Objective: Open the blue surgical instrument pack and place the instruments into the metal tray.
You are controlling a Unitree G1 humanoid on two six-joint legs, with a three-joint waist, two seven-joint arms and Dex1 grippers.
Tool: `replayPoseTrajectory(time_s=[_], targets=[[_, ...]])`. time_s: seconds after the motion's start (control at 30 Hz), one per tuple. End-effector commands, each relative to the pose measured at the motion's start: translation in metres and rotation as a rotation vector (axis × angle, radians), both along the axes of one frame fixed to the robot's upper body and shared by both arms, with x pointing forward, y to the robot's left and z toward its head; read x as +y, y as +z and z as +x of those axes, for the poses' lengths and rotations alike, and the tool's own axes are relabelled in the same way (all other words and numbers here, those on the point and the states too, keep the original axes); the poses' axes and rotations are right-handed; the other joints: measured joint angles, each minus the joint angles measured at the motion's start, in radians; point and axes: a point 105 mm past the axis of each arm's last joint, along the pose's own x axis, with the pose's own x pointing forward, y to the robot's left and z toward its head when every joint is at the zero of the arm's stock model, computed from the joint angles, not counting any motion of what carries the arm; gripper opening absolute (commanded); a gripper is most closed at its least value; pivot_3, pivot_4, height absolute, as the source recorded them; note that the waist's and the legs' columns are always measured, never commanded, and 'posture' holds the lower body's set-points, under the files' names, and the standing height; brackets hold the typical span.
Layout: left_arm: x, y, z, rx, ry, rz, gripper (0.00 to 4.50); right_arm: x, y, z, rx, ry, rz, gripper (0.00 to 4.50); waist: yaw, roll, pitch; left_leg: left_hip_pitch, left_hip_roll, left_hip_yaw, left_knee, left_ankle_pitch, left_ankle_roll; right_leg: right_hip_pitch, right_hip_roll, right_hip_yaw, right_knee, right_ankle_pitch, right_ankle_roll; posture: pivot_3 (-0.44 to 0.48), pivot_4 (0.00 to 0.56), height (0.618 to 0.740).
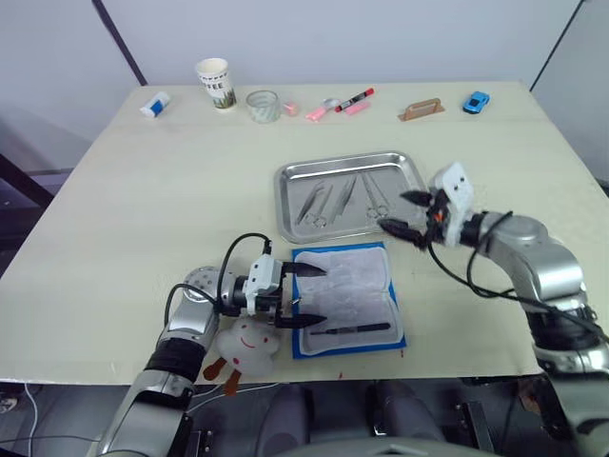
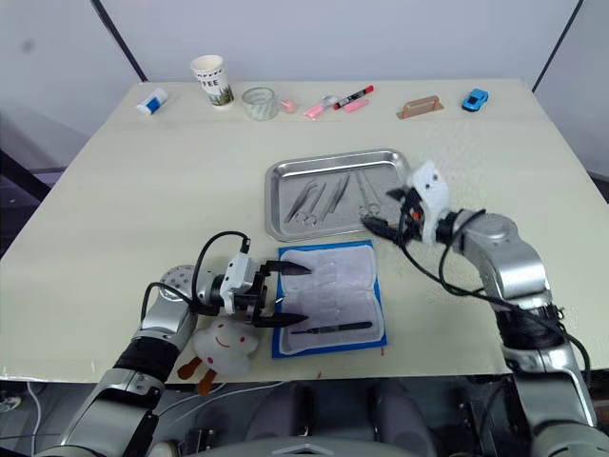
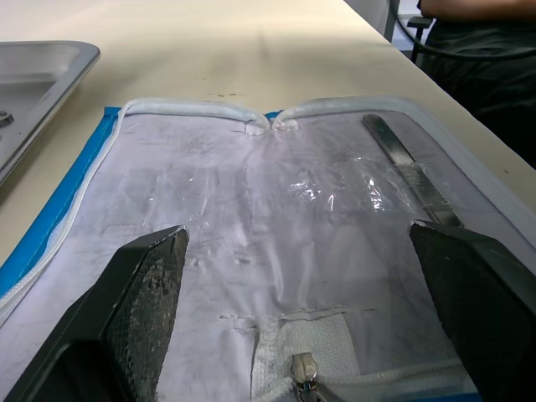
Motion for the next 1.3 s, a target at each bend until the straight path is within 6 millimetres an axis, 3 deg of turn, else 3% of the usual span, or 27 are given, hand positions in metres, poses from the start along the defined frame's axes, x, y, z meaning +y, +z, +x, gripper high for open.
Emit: replayPoseTrajectory(time_s=[0.03, 0.17, 0.3, 0.67, 0.93, 1.03, 1.13, 1.17, 1.2, 1.3], targets=[[0.000, -0.020, -0.009, 0.080, -0.013, 0.048, 4.50, 0.008, 0.008, -0.032, -0.023, 0.179, -0.003, 4.43, 0.000, 0.000, 0.000, 0.000, 0.000, 0.000, 0.000, 0.000, 0.000, 0.001, 0.000, 0.000, 0.000, 0.000, 0.000, 0.000, 0.150, 0.725], [0.000, -0.020, -0.009, 0.080, -0.015, 0.051, 4.50, 0.011, -0.010, -0.059, 0.002, 0.281, -0.050, 4.43, 0.000, 0.000, 0.000, 0.001, 0.000, 0.000, 0.000, 0.000, 0.000, 0.001, 0.000, 0.000, 0.000, -0.001, 0.001, 0.000, 0.150, 0.725], [0.001, -0.020, -0.008, 0.079, -0.015, 0.055, 4.50, 0.014, -0.032, -0.070, -0.012, 0.338, -0.131, 4.43, 0.000, 0.000, 0.000, 0.001, 0.000, 0.000, 0.000, 0.000, 0.000, 0.001, 0.000, 0.000, 0.000, -0.001, 0.002, 0.000, 0.150, 0.725], [0.005, -0.020, -0.006, 0.075, -0.010, 0.068, 4.50, 0.012, -0.077, -0.070, -0.071, 0.386, -0.301, 4.43, 0.002, -0.001, 0.000, 0.001, -0.001, 0.000, 0.001, 0.000, 0.000, 0.001, 0.000, 0.000, 0.000, -0.001, 0.002, 0.000, 0.150, 0.725], [0.006, -0.019, -0.005, 0.070, -0.008, 0.073, 4.50, 0.004, -0.092, -0.071, -0.050, 0.412, -0.349, 4.43, 0.003, -0.001, 0.000, 0.003, -0.001, 0.000, 0.001, 0.000, 0.000, 0.003, 0.000, 0.000, 0.000, -0.001, 0.002, 0.000, 0.150, 0.725], [0.006, -0.019, -0.005, 0.069, -0.008, 0.074, 4.50, 0.004, -0.097, -0.075, -0.021, 0.430, -0.353, 3.69, 0.003, -0.001, 0.000, 0.003, -0.001, -0.001, 0.001, 0.000, 0.000, 0.004, 0.000, 0.000, 0.000, -0.001, 0.002, 0.000, 0.150, 0.725], [0.006, -0.019, -0.005, 0.069, -0.009, 0.076, 4.50, 0.002, -0.103, -0.079, 0.013, 0.452, -0.378, 2.30, 0.003, -0.001, 0.000, 0.004, -0.001, -0.001, 0.001, 0.000, 0.000, 0.004, 0.000, 0.000, 0.000, -0.001, 0.002, 0.000, 0.150, 0.725], [0.006, -0.019, -0.005, 0.068, -0.009, 0.076, 4.50, 0.001, -0.105, -0.081, 0.026, 0.457, -0.382, 2.07, 0.003, -0.001, 0.000, 0.004, -0.001, -0.001, 0.001, 0.000, 0.000, 0.004, 0.000, 0.000, 0.000, -0.001, 0.002, 0.000, 0.150, 0.725], [0.006, -0.019, -0.005, 0.068, -0.009, 0.077, 4.50, 0.000, -0.106, -0.082, 0.036, 0.461, -0.389, 1.34, 0.003, -0.001, 0.000, 0.004, -0.001, -0.001, 0.001, 0.000, 0.000, 0.004, 0.000, 0.000, 0.000, -0.001, 0.002, 0.000, 0.150, 0.725], [0.007, -0.019, -0.005, 0.067, -0.009, 0.077, 4.50, -0.004, -0.111, -0.084, 0.061, 0.466, -0.420, 0.17, 0.002, -0.002, -0.001, 0.005, -0.001, -0.001, 0.001, 0.000, 0.000, 0.005, 0.000, 0.000, 0.000, -0.001, 0.002, 0.000, 0.150, 0.725]])
